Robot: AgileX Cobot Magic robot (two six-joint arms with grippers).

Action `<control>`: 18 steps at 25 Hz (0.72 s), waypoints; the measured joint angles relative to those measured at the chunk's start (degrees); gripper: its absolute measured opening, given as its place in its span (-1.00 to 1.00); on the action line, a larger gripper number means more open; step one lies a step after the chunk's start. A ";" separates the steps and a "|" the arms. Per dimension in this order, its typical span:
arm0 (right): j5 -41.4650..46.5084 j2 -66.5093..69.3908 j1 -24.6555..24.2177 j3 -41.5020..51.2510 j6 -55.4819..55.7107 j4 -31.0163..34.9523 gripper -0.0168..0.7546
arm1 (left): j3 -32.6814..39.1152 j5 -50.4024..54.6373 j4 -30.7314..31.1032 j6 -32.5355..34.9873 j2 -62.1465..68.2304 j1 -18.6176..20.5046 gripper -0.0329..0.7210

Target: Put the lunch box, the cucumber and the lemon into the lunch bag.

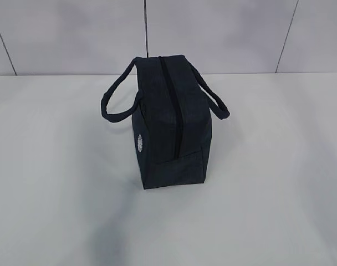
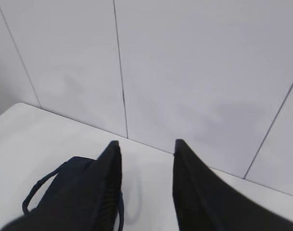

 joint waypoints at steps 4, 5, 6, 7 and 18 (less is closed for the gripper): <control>0.66 -4.92 0.00 -0.43 2.59 -0.26 -0.26 | 0.00 0.60 2.93 0.00 -4.08 -5.82 0.24; 0.66 -6.32 0.00 -0.16 3.25 -0.26 -0.26 | 0.00 0.83 3.07 -0.15 -4.80 -7.53 0.24; 0.66 -7.89 0.00 0.38 3.65 -0.26 -0.26 | 0.00 1.20 3.20 -0.47 -5.56 -9.19 0.24; 0.75 -9.54 0.00 1.24 3.85 -0.26 -0.26 | 0.00 1.60 3.19 -0.89 -6.24 -10.55 0.24; 0.88 -28.51 0.00 19.49 7.68 -0.26 -0.34 | 0.00 13.07 15.63 -10.08 -18.65 -17.84 0.24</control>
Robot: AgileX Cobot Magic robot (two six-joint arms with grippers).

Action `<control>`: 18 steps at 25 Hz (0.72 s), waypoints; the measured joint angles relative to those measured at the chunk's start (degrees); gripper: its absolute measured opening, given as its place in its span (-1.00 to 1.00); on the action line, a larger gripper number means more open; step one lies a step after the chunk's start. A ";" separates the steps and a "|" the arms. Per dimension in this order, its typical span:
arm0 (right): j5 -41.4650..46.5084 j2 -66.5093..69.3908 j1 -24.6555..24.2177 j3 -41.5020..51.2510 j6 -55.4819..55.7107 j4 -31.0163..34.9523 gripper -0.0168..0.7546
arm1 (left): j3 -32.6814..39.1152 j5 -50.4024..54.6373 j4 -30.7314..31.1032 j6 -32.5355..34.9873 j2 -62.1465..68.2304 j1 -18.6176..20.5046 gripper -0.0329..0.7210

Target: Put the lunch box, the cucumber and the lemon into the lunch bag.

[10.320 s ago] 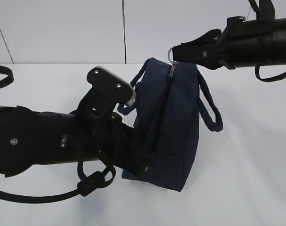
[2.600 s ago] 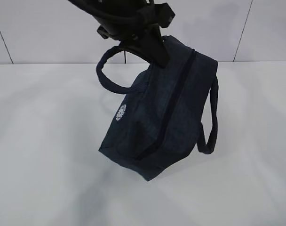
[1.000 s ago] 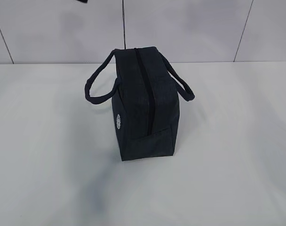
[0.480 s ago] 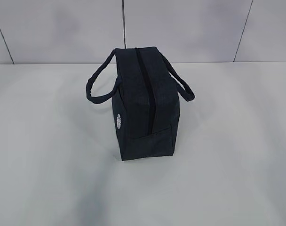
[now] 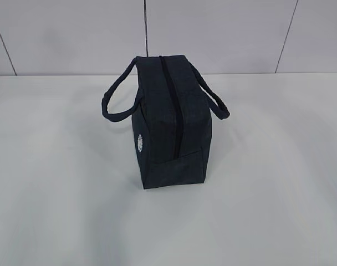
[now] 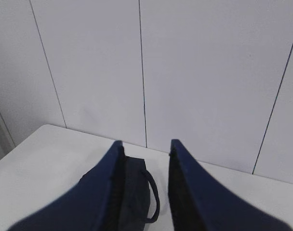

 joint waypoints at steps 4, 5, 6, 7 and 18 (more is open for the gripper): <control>0.13 -7.56 0.00 7.93 0.51 -0.04 -0.34 | 1.44 2.36 2.21 -1.13 -8.07 0.00 0.18; 0.25 -9.46 0.00 9.76 0.50 -0.04 -0.34 | 2.92 2.36 2.49 -1.28 -10.19 0.00 0.17; 0.35 -11.33 0.00 11.17 0.54 -0.04 -0.34 | 4.81 2.36 2.70 -1.50 -12.85 0.00 0.17; 0.35 -12.84 0.00 12.78 0.65 -0.04 -0.34 | 6.65 2.36 2.83 -2.05 -15.59 0.00 0.16; 0.35 -30.12 0.00 31.15 2.32 -0.27 -0.34 | 34.97 2.51 5.26 -4.33 -45.79 0.00 0.13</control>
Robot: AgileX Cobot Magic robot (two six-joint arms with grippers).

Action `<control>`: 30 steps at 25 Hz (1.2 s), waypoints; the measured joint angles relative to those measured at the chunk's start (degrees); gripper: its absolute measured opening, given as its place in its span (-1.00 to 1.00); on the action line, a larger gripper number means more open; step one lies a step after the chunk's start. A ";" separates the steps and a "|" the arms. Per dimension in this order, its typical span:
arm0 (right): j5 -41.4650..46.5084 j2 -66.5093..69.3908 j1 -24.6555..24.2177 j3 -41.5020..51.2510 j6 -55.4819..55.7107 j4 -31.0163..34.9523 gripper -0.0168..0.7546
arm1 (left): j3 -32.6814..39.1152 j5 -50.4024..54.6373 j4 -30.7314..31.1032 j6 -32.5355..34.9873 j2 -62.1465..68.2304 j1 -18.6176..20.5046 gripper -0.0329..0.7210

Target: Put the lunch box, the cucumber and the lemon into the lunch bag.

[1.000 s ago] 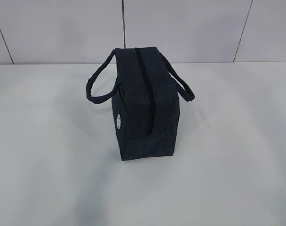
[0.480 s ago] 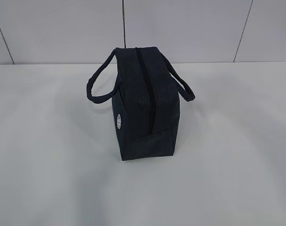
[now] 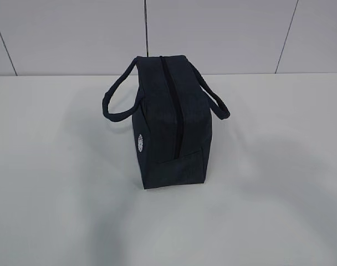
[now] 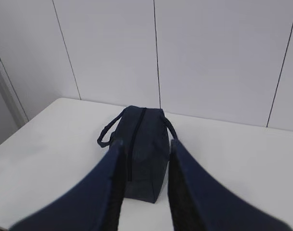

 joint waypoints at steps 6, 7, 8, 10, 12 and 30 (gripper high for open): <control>0.00 -8.60 0.00 10.33 0.70 -5.42 -0.34 | 9.70 0.17 0.10 -0.10 -9.69 0.00 0.12; 0.00 -10.11 0.00 12.06 0.73 -7.03 -0.34 | 11.27 0.26 0.10 -0.10 -10.97 -0.04 0.12; 0.00 -11.62 0.00 13.82 0.83 -8.64 -0.34 | 12.96 0.49 0.10 -0.10 -12.24 -0.13 0.11; 0.03 -14.37 0.00 17.06 0.86 -11.17 -0.34 | 16.16 1.11 0.10 -0.10 -14.45 -0.13 0.11; 0.03 -17.00 0.00 20.66 0.86 -13.31 -0.34 | 19.64 1.35 0.10 -0.10 -16.76 -0.13 0.10; 0.03 -23.71 0.00 44.51 0.95 -20.38 -0.34 | 36.29 1.29 3.49 -0.10 -25.77 -0.13 -0.06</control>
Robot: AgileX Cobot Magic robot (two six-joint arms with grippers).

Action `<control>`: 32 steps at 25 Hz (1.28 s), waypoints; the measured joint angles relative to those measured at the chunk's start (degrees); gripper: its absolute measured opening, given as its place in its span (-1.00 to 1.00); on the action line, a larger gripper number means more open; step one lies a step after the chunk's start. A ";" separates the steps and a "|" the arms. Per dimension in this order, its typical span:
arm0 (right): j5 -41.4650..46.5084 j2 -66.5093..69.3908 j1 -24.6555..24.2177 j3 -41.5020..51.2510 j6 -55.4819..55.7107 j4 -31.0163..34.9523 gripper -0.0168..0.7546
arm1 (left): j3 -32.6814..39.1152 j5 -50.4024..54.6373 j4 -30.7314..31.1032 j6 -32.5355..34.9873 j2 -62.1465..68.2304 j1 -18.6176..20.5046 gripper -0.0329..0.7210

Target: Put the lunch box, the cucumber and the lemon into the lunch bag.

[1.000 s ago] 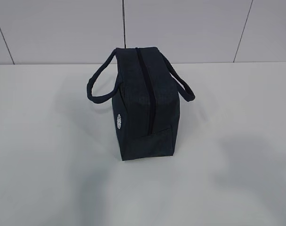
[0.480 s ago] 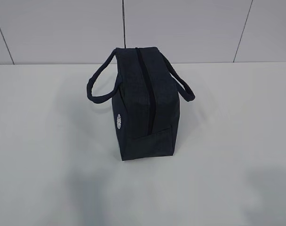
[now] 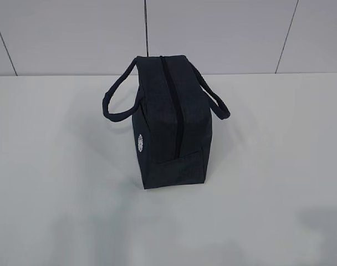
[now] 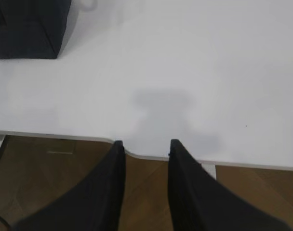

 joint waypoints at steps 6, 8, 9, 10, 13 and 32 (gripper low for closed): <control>-0.80 0.00 0.00 0.69 -0.10 -1.31 -0.34 | 1.55 -3.66 2.25 0.00 0.00 0.00 -0.10; -1.99 0.00 0.00 1.07 -0.10 -1.38 -0.34 | 2.42 -5.41 2.65 0.00 0.00 0.00 -0.11; -2.49 0.00 0.00 1.19 -0.10 -1.38 -0.34 | 2.91 -6.20 2.76 0.00 0.00 0.00 -0.11; -3.15 0.00 0.00 1.32 -0.10 -1.43 -0.33 | 3.17 -6.46 2.76 0.00 0.00 0.00 -0.11; -5.55 0.00 0.00 2.40 -0.10 -1.43 -0.30 | 3.29 -7.00 2.76 0.00 0.00 0.00 -0.12; -6.83 0.00 0.00 2.95 -0.20 -0.71 -0.23 | 3.29 -7.11 2.89 0.00 0.00 0.00 -0.12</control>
